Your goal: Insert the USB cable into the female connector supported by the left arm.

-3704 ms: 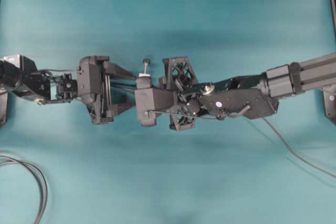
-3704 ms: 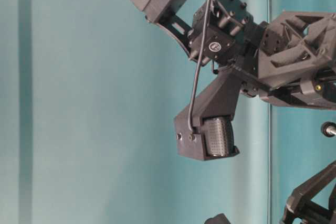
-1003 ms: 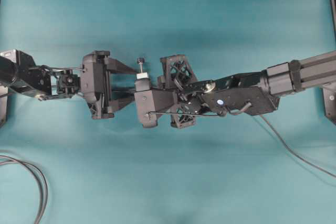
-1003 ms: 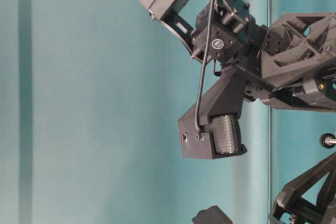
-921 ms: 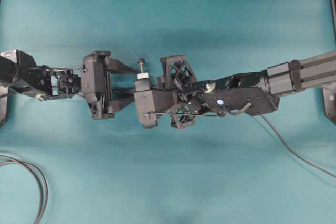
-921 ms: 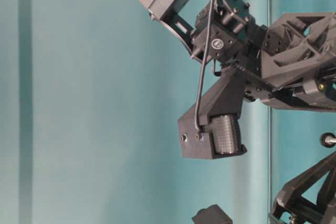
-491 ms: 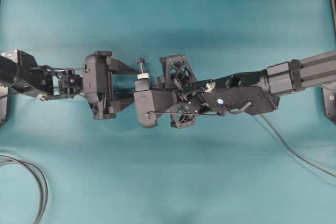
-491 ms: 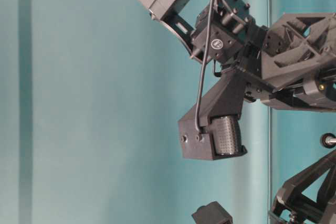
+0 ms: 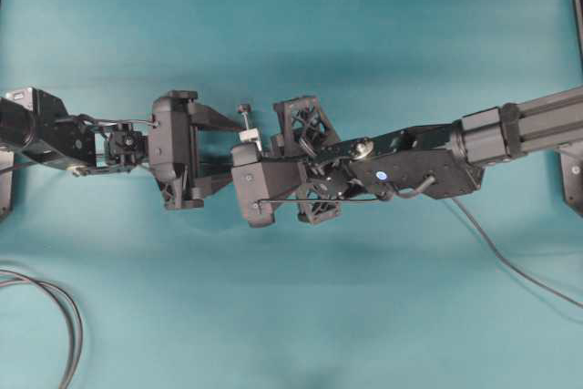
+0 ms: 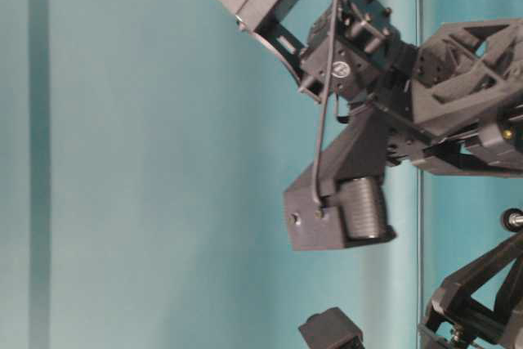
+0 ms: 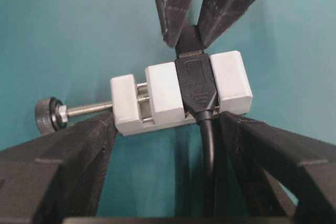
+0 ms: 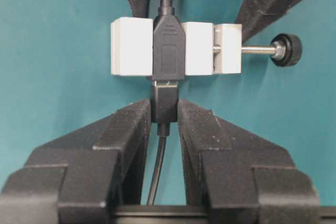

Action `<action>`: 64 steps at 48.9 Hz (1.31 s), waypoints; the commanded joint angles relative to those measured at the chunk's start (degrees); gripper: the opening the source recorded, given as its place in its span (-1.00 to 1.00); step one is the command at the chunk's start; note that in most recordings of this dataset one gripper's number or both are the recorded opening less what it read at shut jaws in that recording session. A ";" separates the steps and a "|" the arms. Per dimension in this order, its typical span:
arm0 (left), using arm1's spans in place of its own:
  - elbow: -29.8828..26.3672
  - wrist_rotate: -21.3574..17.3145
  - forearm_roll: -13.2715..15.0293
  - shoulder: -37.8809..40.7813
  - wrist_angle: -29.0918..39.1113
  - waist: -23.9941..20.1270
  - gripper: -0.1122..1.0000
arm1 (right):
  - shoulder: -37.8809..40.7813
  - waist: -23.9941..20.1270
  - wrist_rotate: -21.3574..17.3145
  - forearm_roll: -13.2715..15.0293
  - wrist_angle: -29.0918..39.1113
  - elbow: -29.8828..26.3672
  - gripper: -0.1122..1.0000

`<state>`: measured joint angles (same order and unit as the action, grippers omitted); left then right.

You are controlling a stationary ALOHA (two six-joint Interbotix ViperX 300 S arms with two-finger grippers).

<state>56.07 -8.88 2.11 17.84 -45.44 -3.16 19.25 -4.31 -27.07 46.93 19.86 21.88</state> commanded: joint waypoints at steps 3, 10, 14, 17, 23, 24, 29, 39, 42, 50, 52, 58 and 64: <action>-3.96 0.18 -0.35 0.44 -0.18 2.55 0.70 | -0.79 -1.05 -0.18 0.35 -2.55 -3.52 -0.44; -4.04 0.35 -0.35 0.53 0.18 2.72 0.70 | -0.79 -0.97 -0.18 0.35 -2.55 -3.08 -0.44; -4.04 0.53 -0.35 0.44 0.88 2.72 0.70 | -0.79 -1.05 -0.26 0.35 -2.55 -3.08 -0.44; -3.87 0.53 -0.35 0.26 1.49 2.81 0.70 | -0.79 -0.97 -0.18 0.35 -2.55 -2.99 -0.44; -3.43 0.62 -0.35 0.18 2.37 2.81 0.70 | -0.88 -1.05 -0.26 0.35 -2.81 -2.46 -0.44; -3.43 0.62 -0.35 0.09 2.46 2.81 0.70 | -0.88 -1.05 -0.26 0.35 -2.81 -2.37 -0.44; -3.34 0.62 -0.35 -0.09 2.55 2.90 0.70 | -1.14 -1.05 -0.53 0.35 -2.81 -1.58 -0.44; -3.34 0.62 -0.35 -0.70 3.25 2.81 0.70 | -2.81 -0.97 -0.79 0.18 -2.90 0.09 -0.44; -3.34 0.62 -0.35 -0.97 3.78 2.81 0.70 | -3.52 -0.88 -1.14 0.18 -2.90 0.97 -0.44; -2.99 0.70 -0.26 -2.29 5.71 2.81 0.70 | -5.62 -0.88 -3.25 0.18 -2.81 3.34 -0.20; -2.55 0.70 -0.26 -2.90 6.06 2.81 0.70 | -6.33 -0.88 -3.87 0.18 -2.72 4.22 0.00; -0.62 0.70 0.00 -5.45 6.68 2.81 0.70 | -8.79 -0.88 -5.89 0.18 -2.11 6.59 0.39; 2.02 0.70 0.26 -9.05 8.26 2.55 0.70 | -12.66 -0.88 -7.29 0.18 -1.14 9.14 0.38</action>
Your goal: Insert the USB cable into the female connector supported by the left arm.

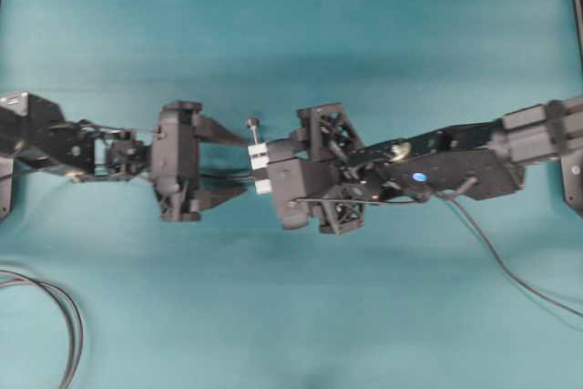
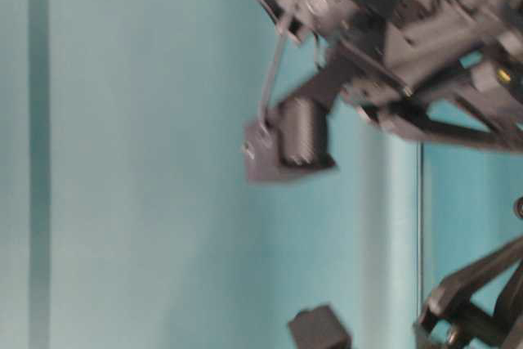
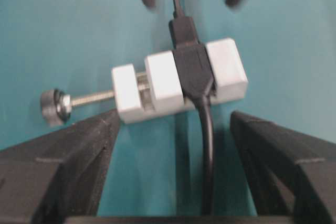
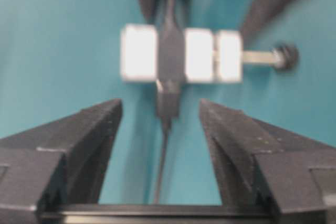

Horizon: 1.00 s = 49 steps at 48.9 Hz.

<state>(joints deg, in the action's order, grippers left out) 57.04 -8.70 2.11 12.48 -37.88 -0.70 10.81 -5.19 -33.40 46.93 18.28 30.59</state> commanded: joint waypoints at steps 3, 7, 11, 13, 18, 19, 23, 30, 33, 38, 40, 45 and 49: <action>2.64 0.62 0.35 -6.06 2.37 -0.18 0.70 | -6.24 0.00 -1.49 0.18 1.14 1.76 0.39; 4.48 0.53 0.35 -10.11 5.36 -0.70 0.70 | -9.40 0.00 -2.64 0.18 1.67 3.78 0.39; 5.89 0.53 0.35 -14.50 8.79 -0.97 0.70 | -12.57 0.00 -4.13 0.18 1.85 5.89 0.39; 6.33 0.53 0.44 -16.70 10.55 -0.97 0.70 | -14.24 0.00 -5.01 0.18 1.85 6.86 0.39; 6.86 0.62 0.44 -22.76 15.47 -0.97 0.70 | -18.63 0.09 -7.65 0.18 1.85 9.05 0.39; 6.86 0.62 0.35 -23.82 16.26 -0.97 0.70 | -20.13 0.18 -8.61 0.18 1.85 9.76 0.39; 7.12 0.62 0.35 -27.69 18.72 -1.14 0.70 | -23.73 0.35 -11.34 0.18 1.76 11.95 0.39; 8.53 0.62 0.44 -33.49 19.69 -1.23 0.70 | -30.50 0.97 -15.56 0.18 0.00 17.05 0.39; 9.40 0.62 0.35 -36.91 19.95 -1.23 0.70 | -33.75 1.58 -16.79 0.18 -1.67 19.51 0.39; 11.25 0.62 0.35 -42.36 20.39 -1.67 0.70 | -40.69 3.60 -18.28 0.26 -5.54 23.82 0.39; 12.22 0.62 0.35 -44.74 20.83 -1.76 0.70 | -43.51 4.48 -18.54 0.18 -7.21 25.75 0.39; 14.33 0.62 0.44 -50.45 22.85 -2.11 0.70 | -50.89 7.21 -18.54 0.18 -11.60 30.67 0.39; 15.73 0.62 0.35 -54.67 25.22 -2.55 0.70 | -57.13 9.40 -18.63 0.18 -13.80 34.80 0.39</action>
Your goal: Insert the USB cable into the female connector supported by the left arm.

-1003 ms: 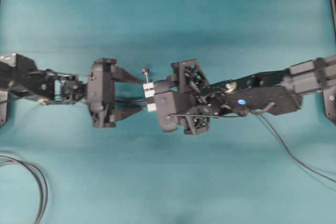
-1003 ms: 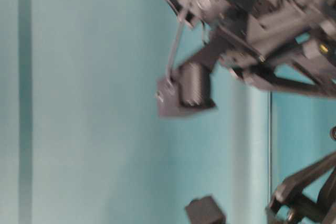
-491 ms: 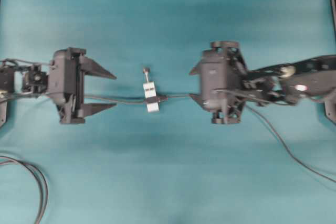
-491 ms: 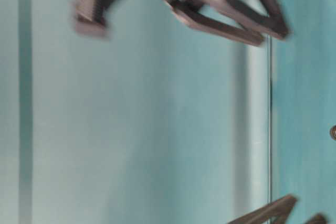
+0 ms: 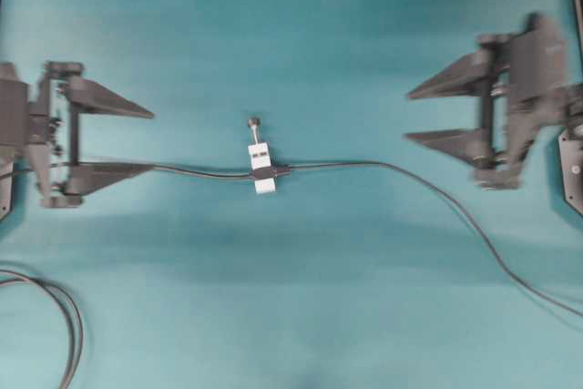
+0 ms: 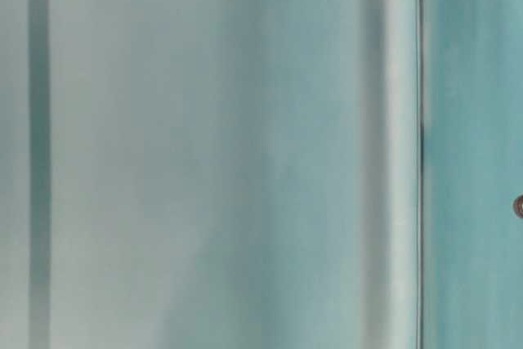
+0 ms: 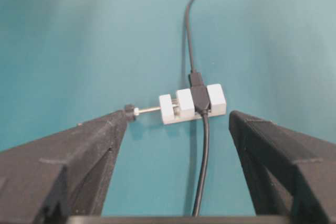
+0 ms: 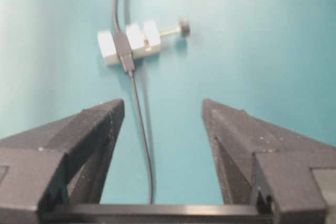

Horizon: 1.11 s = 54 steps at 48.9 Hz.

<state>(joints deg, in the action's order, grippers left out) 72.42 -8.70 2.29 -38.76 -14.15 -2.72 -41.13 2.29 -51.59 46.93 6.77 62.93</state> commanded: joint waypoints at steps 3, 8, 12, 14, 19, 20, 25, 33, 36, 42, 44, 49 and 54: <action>1.23 0.62 0.18 -6.94 3.52 -0.70 0.70 | -10.20 3.43 -0.44 0.26 -2.81 5.19 0.39; 2.20 0.70 0.18 -11.34 6.59 -0.70 0.70 | -18.90 5.10 -0.70 0.18 -2.11 8.79 0.39; 2.99 0.97 0.18 -14.24 8.96 -0.70 0.70 | -23.20 5.63 -1.23 0.18 -1.14 10.46 0.39; 3.43 1.23 0.18 -15.56 9.40 -0.79 0.70 | -24.61 5.63 -1.23 0.18 -0.62 11.07 0.39; 4.66 2.90 0.18 -18.81 9.23 -0.70 0.70 | -25.40 5.63 -0.88 0.26 -0.79 13.36 0.39; 4.92 3.52 0.26 -19.42 9.05 -0.62 0.70 | -25.40 5.54 -0.70 0.26 -1.05 13.80 0.39; 6.94 6.50 0.18 -21.53 8.53 -0.62 0.70 | -25.40 5.63 1.32 0.26 -4.66 15.82 0.40; 10.02 8.88 0.00 -23.64 6.94 -0.26 0.70 | -25.40 5.54 2.29 0.26 -9.14 17.49 0.40; 10.81 8.53 -0.18 -23.91 5.71 -0.26 0.70 | -25.40 5.54 2.64 0.35 -9.14 18.19 0.40; 12.57 8.53 -0.44 -23.99 4.13 -0.26 0.70 | -25.40 5.63 2.81 0.26 -8.44 19.78 0.40; 13.10 8.53 -0.53 -23.99 3.96 -0.26 0.70 | -25.40 5.54 2.81 0.26 -8.17 20.21 0.40; 13.89 8.61 -0.53 -23.99 3.96 -0.26 0.70 | -25.40 5.54 2.72 0.26 -7.73 21.09 0.40; 14.50 8.35 -0.70 -23.91 3.96 -0.26 0.70 | -25.40 5.63 2.72 0.35 -7.73 21.09 0.40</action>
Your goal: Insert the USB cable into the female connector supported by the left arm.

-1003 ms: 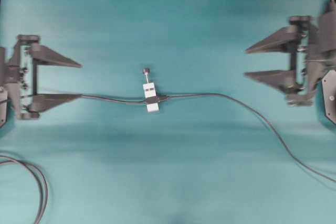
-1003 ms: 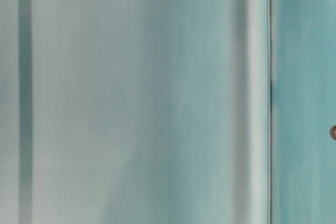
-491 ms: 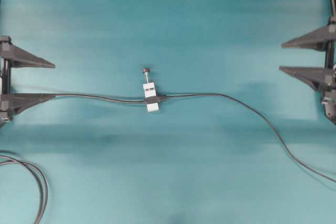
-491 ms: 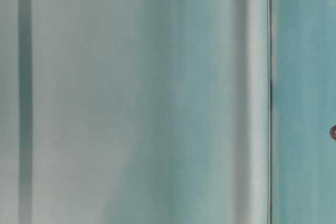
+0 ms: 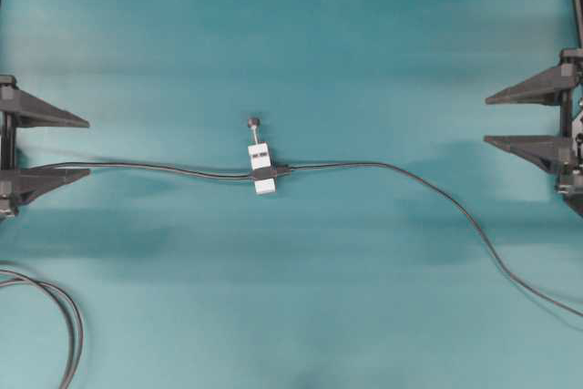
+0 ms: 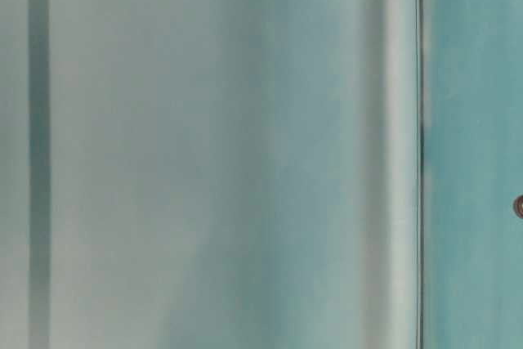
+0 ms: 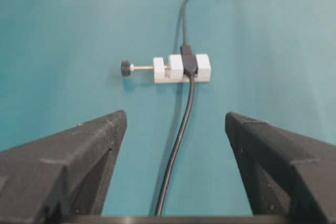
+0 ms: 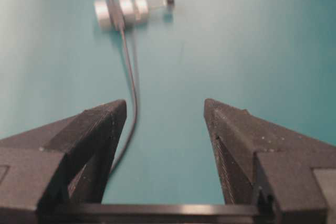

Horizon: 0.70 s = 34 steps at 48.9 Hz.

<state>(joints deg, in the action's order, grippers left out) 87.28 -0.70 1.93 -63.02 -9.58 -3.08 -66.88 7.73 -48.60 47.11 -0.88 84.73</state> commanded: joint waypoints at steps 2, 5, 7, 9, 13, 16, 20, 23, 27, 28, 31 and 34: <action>0.00 0.09 -0.44 0.26 -0.62 0.09 0.70 | 0.35 0.09 -0.18 0.18 0.00 -0.62 0.40; 0.35 -0.18 -0.44 0.35 -0.62 0.18 0.70 | 0.35 0.09 -0.18 0.09 0.18 -0.53 0.40; 0.62 -0.35 -0.44 0.26 -0.62 0.09 0.70 | 0.35 0.18 -0.18 0.09 0.53 -0.44 0.40; 0.70 -0.35 -0.44 0.35 -0.53 0.09 0.70 | 0.35 0.18 -0.26 0.18 0.97 -0.35 0.40; 0.88 -0.44 -0.44 0.26 -0.09 0.09 0.70 | 0.35 0.09 -0.70 0.09 1.58 -0.18 0.40; 1.14 -0.44 -0.44 0.26 0.62 0.09 0.70 | 0.35 0.09 -0.70 0.18 1.76 -0.18 0.40; 1.67 -0.35 -0.44 0.26 1.49 0.09 0.70 | 0.35 0.18 -0.70 0.18 1.76 -0.18 0.40; 1.67 -0.35 -0.44 0.26 1.23 0.09 0.70 | 0.35 0.09 -0.70 0.18 1.67 -0.18 0.40; 1.67 -0.35 -0.44 0.26 1.23 0.09 0.70 | 0.35 0.09 -0.70 0.09 1.67 -0.18 0.40; 1.76 -0.26 -0.44 0.26 1.14 0.09 0.70 | 0.35 0.09 -0.70 0.18 1.76 -0.18 0.40; 1.67 -0.26 -0.44 0.26 1.05 0.09 0.70 | 0.35 0.09 -0.70 0.09 1.76 -0.18 0.40; 1.76 -0.26 -0.44 0.26 1.14 0.09 0.70 | 0.35 0.18 -0.70 0.18 1.76 -0.18 0.40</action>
<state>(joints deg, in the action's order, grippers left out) 89.56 -0.79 1.76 -63.11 -8.09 -3.08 -66.88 7.73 -48.96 47.11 1.05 85.25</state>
